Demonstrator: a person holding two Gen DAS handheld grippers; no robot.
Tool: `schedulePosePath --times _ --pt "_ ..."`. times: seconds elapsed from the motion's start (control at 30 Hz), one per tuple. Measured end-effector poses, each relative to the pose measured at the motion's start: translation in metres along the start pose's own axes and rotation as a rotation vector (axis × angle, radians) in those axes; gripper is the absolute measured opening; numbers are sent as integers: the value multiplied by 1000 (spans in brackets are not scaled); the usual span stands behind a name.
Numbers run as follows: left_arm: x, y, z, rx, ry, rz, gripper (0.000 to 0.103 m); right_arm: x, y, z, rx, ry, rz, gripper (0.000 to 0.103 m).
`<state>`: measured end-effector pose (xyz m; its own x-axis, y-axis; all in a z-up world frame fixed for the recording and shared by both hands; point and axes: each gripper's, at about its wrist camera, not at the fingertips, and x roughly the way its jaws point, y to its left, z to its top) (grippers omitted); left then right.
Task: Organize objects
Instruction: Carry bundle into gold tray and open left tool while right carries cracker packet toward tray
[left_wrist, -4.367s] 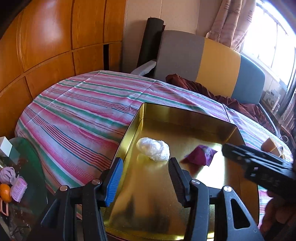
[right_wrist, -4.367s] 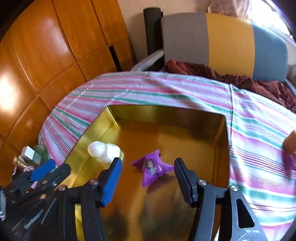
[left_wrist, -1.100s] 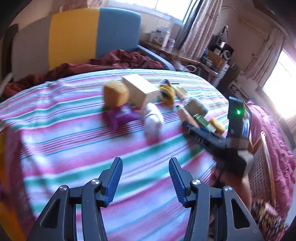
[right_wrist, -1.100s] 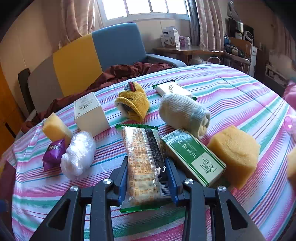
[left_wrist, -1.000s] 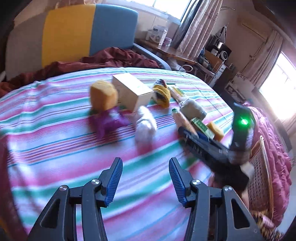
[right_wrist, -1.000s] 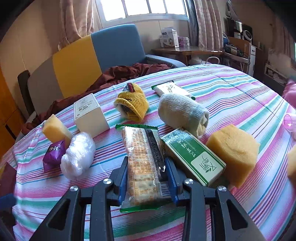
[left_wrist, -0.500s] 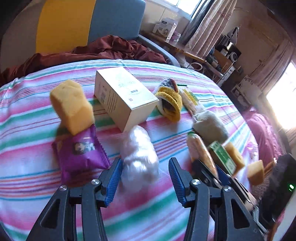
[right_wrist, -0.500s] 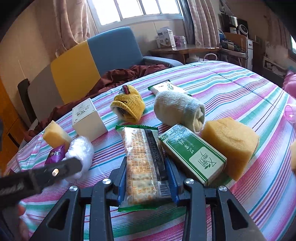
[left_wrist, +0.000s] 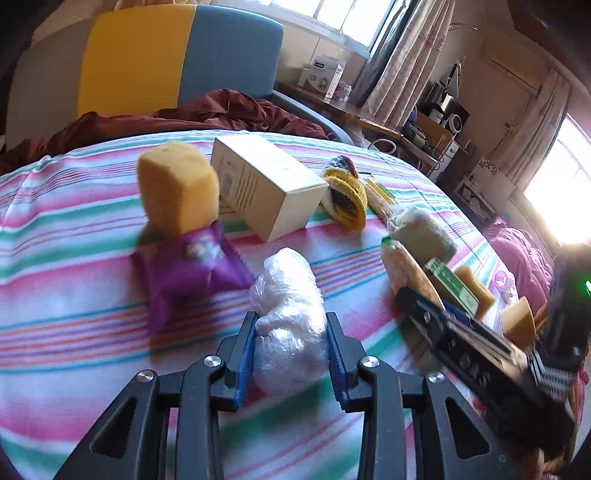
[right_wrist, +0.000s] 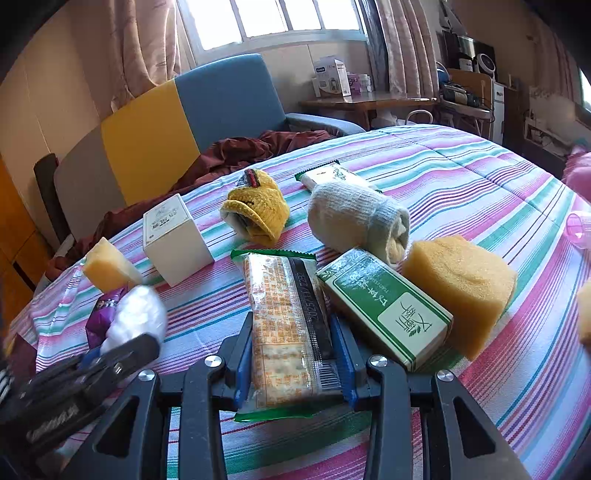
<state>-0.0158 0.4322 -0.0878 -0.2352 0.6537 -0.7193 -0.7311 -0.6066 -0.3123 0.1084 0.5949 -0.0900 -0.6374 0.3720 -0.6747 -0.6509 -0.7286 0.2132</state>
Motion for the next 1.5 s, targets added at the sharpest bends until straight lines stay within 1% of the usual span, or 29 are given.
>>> schedulePosePath --times 0.23,0.47,0.67,0.87,1.0,1.1,1.37,1.5 --pt "-17 3 -17 -15 -27 -7 34 -3 9 0 -50 -15 -29 38" --pt "-30 15 -33 -51 -54 -15 34 -15 41 -5 -206 -86 -65 38" --pt "-36 16 -41 -67 -63 -28 34 -17 58 -10 -297 -107 -74 38" --pt "-40 21 -48 -92 -63 -68 34 -16 60 -11 -307 -106 -76 38" --pt "-49 16 -57 -71 -75 -46 34 -14 59 -10 -303 -95 -81 38" --pt "-58 17 -62 -79 -73 -44 34 -15 60 -11 -310 -101 -84 38" --pt "-80 25 -82 -97 -77 -58 34 -14 70 -15 -361 -104 -101 38" --pt "-96 31 -90 -117 -82 -77 34 -15 76 -18 -399 -109 -106 38"
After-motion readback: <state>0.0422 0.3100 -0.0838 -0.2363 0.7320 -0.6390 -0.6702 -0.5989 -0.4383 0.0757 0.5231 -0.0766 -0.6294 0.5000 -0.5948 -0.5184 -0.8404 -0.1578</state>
